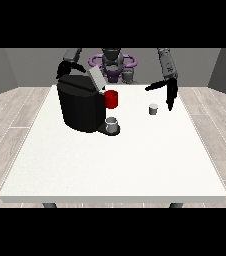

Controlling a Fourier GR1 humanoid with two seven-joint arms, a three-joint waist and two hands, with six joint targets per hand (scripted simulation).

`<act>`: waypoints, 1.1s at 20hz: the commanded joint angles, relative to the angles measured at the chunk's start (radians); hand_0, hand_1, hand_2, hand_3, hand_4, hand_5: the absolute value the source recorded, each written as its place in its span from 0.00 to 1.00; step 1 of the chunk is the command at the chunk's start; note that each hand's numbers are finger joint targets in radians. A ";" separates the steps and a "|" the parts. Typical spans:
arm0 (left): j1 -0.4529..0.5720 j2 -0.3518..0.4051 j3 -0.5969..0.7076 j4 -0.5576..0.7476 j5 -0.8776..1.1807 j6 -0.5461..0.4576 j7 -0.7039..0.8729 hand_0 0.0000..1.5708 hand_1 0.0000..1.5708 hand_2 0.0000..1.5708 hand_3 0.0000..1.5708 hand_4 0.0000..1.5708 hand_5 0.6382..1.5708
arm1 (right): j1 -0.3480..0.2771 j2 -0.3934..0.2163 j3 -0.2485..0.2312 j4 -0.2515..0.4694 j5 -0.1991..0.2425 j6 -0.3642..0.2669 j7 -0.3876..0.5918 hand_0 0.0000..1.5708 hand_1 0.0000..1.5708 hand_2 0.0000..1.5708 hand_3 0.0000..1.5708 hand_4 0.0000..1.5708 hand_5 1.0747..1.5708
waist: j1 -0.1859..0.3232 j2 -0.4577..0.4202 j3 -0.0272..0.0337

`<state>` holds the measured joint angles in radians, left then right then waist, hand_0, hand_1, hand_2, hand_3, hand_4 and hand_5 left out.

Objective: Insert the coffee pod into the coffee machine and close the lid

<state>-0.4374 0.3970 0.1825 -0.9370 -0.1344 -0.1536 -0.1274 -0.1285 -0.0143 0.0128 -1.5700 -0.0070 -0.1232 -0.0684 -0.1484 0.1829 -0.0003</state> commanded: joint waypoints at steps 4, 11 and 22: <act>-0.076 0.022 -0.037 0.124 -0.097 0.021 -0.049 0.00 0.00 0.13 0.00 0.00 1.00 | -0.050 -0.005 -0.006 0.054 0.020 -0.015 0.017 0.00 0.00 0.00 0.00 0.24 1.00 | -0.001 0.037 -0.0001; -0.058 -0.049 -0.090 0.173 -0.189 0.118 -0.029 0.44 0.44 0.50 0.27 0.00 1.00 | -0.079 -0.013 -0.052 0.155 0.015 -0.032 -0.010 0.00 0.00 0.00 0.00 0.27 1.00 | 0.029 0.020 0.0002; -0.104 0.066 -0.106 0.329 -0.324 0.165 -0.140 0.39 0.39 0.47 0.31 0.00 1.00 | -0.036 0.009 0.042 0.042 0.049 -0.044 0.089 0.00 0.00 0.00 0.00 0.29 1.00 | -0.036 0.008 -0.0004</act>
<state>-0.5385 0.4438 0.0745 -0.6581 -0.4170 -0.0422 -0.2209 -0.1927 -0.0118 0.0242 -1.4775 0.0376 -0.1791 -0.0091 -0.1557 0.1975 -0.0004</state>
